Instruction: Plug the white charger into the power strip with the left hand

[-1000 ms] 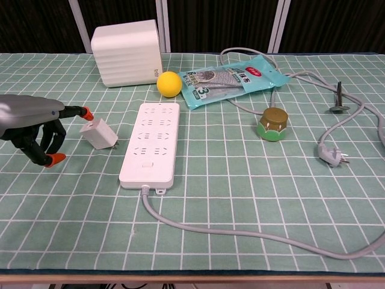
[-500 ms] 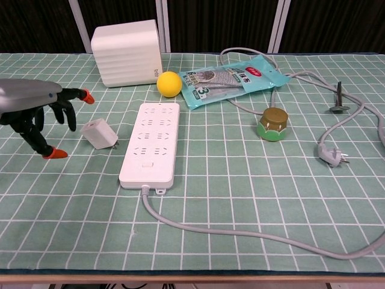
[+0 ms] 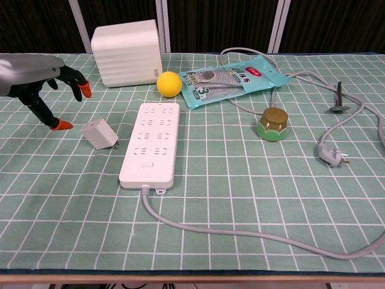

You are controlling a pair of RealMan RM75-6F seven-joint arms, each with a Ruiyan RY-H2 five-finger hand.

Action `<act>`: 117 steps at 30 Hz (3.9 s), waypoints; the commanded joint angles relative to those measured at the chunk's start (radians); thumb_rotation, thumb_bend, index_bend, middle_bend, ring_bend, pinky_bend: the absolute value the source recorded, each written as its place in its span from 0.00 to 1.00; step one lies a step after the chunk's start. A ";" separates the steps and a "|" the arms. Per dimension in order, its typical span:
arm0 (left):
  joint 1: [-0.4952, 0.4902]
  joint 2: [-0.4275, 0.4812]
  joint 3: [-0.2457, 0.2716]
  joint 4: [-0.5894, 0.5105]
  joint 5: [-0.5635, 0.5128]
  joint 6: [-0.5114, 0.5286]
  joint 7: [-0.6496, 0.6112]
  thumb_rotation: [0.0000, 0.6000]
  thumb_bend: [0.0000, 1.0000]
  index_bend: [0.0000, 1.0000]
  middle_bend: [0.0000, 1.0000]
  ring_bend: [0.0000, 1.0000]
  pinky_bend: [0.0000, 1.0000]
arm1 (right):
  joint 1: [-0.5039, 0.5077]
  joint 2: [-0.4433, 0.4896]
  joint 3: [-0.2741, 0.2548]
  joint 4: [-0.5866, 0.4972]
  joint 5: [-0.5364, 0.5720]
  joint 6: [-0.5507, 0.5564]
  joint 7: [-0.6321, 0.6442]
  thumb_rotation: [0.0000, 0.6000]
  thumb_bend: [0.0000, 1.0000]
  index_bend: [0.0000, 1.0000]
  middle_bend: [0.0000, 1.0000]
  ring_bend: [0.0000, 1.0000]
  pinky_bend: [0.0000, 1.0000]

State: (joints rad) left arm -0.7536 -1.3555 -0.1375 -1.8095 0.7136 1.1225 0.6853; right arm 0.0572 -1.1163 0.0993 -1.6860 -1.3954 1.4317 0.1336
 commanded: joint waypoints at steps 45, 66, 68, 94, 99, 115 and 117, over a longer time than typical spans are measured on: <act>-0.094 -0.137 0.026 0.157 -0.091 -0.080 -0.002 1.00 0.33 0.43 0.43 0.13 0.18 | -0.002 0.006 0.000 -0.010 0.008 -0.005 0.004 1.00 0.34 0.00 0.00 0.00 0.00; -0.188 -0.040 -0.018 0.034 -0.152 -0.002 0.216 1.00 0.53 0.67 0.67 0.21 0.20 | -0.003 0.008 0.001 -0.014 0.015 -0.009 0.009 1.00 0.34 0.00 0.00 0.00 0.00; -0.215 -0.030 -0.029 0.022 -0.184 -0.005 0.251 1.00 0.53 0.68 0.69 0.22 0.20 | -0.003 0.008 0.002 -0.014 0.015 -0.009 0.010 1.00 0.34 0.00 0.00 0.00 0.00; -0.539 -0.129 -0.075 0.132 -0.618 -0.004 0.607 1.00 0.56 0.75 0.77 0.26 0.16 | -0.001 0.023 0.005 -0.031 0.046 -0.038 0.037 1.00 0.34 0.00 0.00 0.00 0.00; -0.582 -0.147 -0.074 0.145 -0.674 0.011 0.654 1.00 0.57 0.76 0.77 0.27 0.16 | -0.001 0.025 0.006 -0.032 0.049 -0.042 0.043 1.00 0.34 0.00 0.00 0.00 0.00; -0.635 -0.214 -0.070 0.208 -0.749 0.026 0.695 1.00 0.58 0.77 0.79 0.29 0.17 | -0.001 0.029 0.007 -0.038 0.056 -0.048 0.052 1.00 0.34 0.00 0.00 0.00 0.00; -0.637 -0.219 -0.069 0.213 -0.751 0.026 0.696 1.00 0.58 0.77 0.79 0.29 0.17 | -0.001 0.029 0.007 -0.038 0.057 -0.049 0.053 1.00 0.34 0.00 0.00 0.00 0.00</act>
State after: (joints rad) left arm -1.3903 -1.5734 -0.2070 -1.5967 -0.0370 1.1483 1.3808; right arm 0.0560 -1.0869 0.1067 -1.7244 -1.3386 1.3829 0.1866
